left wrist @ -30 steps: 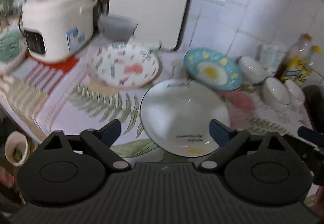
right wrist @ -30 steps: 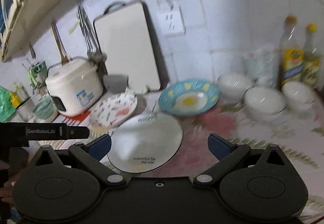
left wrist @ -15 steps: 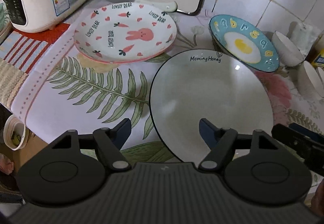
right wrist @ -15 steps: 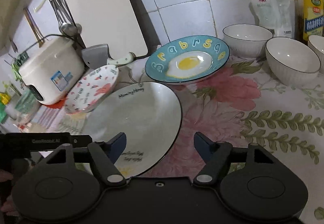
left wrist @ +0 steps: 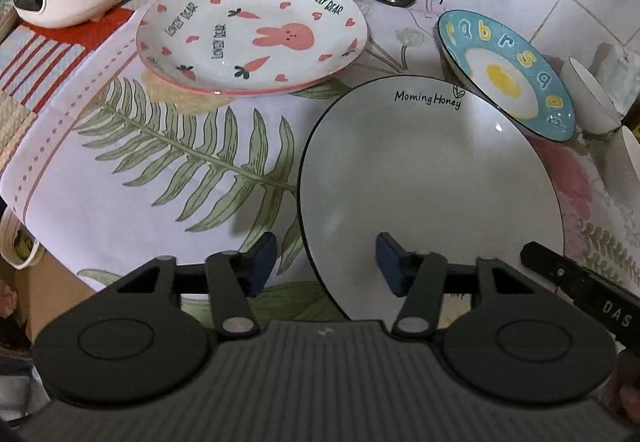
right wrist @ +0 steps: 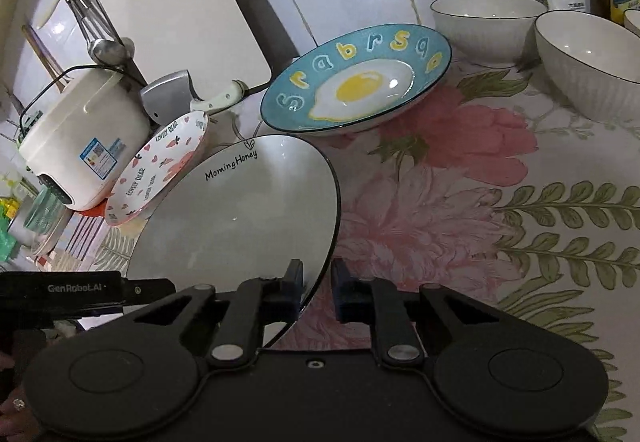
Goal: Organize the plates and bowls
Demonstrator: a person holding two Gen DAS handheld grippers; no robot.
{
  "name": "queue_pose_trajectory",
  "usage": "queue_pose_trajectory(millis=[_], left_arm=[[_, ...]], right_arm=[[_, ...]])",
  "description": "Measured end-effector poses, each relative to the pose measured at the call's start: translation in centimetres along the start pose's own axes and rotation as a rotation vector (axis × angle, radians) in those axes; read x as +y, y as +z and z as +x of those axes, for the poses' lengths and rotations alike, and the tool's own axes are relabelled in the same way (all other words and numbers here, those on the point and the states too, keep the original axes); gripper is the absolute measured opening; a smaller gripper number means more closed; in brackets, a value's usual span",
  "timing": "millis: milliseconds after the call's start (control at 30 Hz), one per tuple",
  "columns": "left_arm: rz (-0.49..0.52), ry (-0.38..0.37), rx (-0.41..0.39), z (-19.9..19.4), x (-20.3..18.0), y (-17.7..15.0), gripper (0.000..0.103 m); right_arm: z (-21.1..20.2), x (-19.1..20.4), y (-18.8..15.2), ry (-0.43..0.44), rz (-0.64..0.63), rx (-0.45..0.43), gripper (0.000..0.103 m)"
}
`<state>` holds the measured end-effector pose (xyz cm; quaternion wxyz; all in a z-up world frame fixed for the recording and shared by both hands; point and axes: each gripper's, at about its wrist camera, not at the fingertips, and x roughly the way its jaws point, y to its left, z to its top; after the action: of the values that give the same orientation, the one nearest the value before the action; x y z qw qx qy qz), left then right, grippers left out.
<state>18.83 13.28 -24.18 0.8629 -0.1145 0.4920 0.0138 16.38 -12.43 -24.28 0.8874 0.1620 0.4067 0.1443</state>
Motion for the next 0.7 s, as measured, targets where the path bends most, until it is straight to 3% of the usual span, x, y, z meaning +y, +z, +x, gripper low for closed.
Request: queue_pose_trajectory(millis=[67,300,700], left_arm=[[0.022,-0.011,-0.009,0.0,-0.4,-0.2,0.033],[0.034,0.006,0.001,-0.7,-1.1,-0.2,0.031],[0.133,-0.050,-0.007,-5.1,-4.6,-2.6,0.029]], right_arm=[[0.5,-0.3,0.0,0.021,0.016,0.004,0.019],[0.0,-0.1,0.5,0.042,-0.011,0.077,0.019],[-5.7,-1.0,-0.3,-0.002,-0.035,0.059,0.019]])
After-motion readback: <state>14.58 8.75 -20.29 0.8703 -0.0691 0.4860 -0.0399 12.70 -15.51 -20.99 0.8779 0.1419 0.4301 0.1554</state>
